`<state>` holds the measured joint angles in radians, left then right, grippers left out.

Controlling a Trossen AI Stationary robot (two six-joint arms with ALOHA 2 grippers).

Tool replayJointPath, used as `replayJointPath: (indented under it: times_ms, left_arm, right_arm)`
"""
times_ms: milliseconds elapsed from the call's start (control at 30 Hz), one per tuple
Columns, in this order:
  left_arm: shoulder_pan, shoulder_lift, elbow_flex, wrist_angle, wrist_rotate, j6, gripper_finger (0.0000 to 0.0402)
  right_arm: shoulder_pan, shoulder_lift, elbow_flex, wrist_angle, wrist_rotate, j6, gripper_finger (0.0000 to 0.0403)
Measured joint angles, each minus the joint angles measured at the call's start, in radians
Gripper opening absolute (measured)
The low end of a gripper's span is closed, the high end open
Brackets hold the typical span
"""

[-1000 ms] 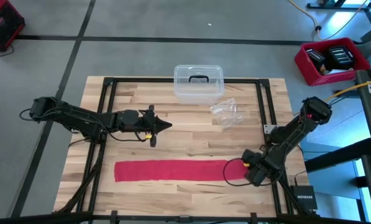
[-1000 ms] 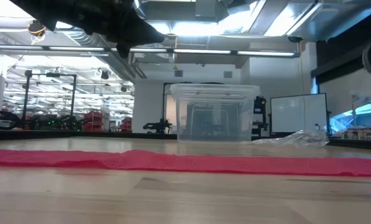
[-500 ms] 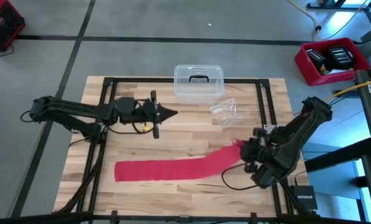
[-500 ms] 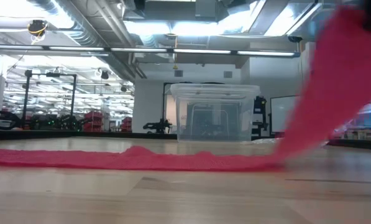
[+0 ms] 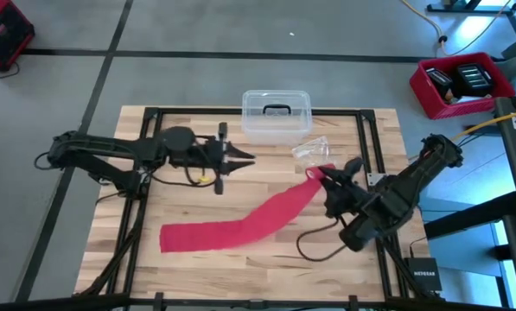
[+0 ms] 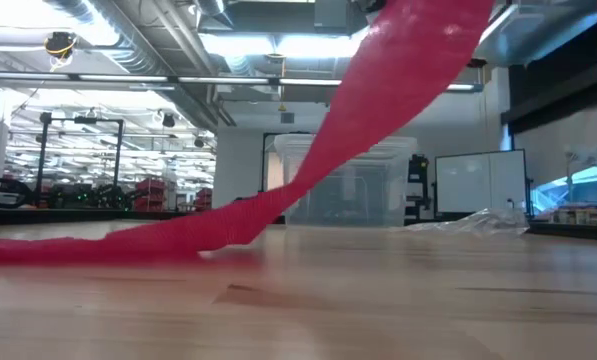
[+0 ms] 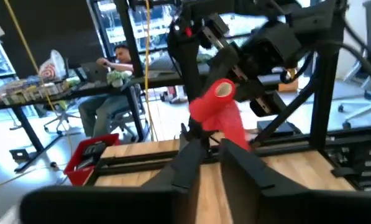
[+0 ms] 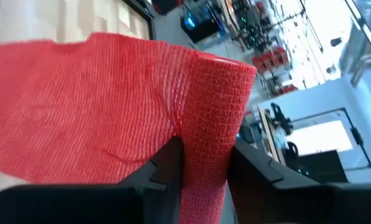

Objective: Roll bandage
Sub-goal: Roll the red bandage

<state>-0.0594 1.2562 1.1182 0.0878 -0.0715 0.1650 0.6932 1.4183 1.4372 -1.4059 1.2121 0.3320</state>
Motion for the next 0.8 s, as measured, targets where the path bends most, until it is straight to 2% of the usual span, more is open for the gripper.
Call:
replayJointPath:
  times_ms: [133,300,433,667,800]
  left_arm:
    - [-0.007,0.101,0.059,-0.004,-0.049,0.002,0.0112]
    - [-0.01,0.219,0.151,0.002,-0.099,0.063,0.014]
    - [-0.023,0.291,0.204,-0.029,-0.093,0.159,0.0142]
    - [-0.032,0.327,0.213,-0.074,-0.096,0.177,0.0132]
    - [-0.033,0.326,0.213,-0.088,-0.095,0.162,0.0132]
  right_arm:
    - [-0.038,0.0,0.0,0.079,-0.028,-0.068,0.0108]
    - [-0.089,0.005,0.0,0.228,-0.165,-0.187,0.0108]
    - [-0.149,0.009,-0.001,0.334,-0.32,-0.26,0.0108]
    - [-0.228,0.053,0.0,0.385,-0.517,-0.281,0.0108]
    - [-0.244,0.095,0.0,0.386,-0.551,-0.297,0.0108]
